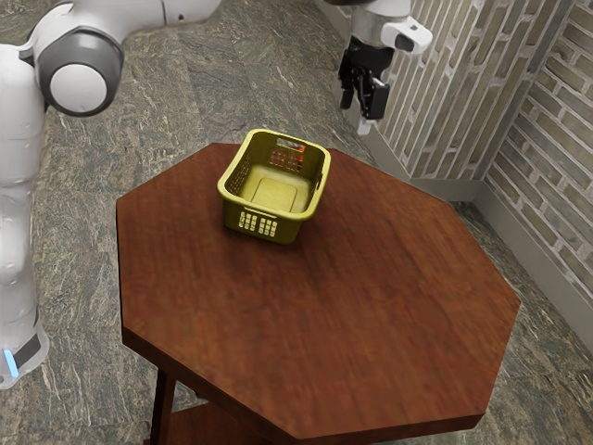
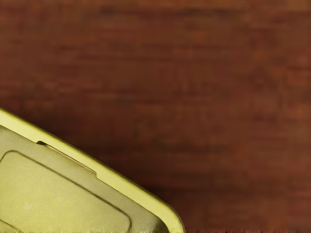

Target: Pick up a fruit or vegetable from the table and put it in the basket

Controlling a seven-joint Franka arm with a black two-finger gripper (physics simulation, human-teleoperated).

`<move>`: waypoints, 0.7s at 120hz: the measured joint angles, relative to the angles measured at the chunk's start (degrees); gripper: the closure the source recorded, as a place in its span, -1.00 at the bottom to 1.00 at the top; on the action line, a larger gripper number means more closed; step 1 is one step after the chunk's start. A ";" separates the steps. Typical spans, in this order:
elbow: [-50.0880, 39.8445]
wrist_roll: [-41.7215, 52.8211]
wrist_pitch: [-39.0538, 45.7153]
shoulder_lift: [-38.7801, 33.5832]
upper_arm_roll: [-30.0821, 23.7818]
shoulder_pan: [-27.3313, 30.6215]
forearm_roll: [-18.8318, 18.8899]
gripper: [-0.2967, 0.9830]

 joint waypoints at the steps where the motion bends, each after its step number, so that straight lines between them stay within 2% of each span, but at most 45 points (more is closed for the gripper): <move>1: 0.01 -0.01 -0.04 -0.02 -0.02 -0.01 -0.06 -0.53; 48: 0.35 1.14 -2.40 -2.62 -1.47 -0.67 1.33 -0.53; 72: 0.31 2.75 -11.31 -4.83 -0.83 0.33 1.58 -0.53; 84: -0.45 3.35 -15.42 -9.16 -0.93 0.64 1.61 -0.53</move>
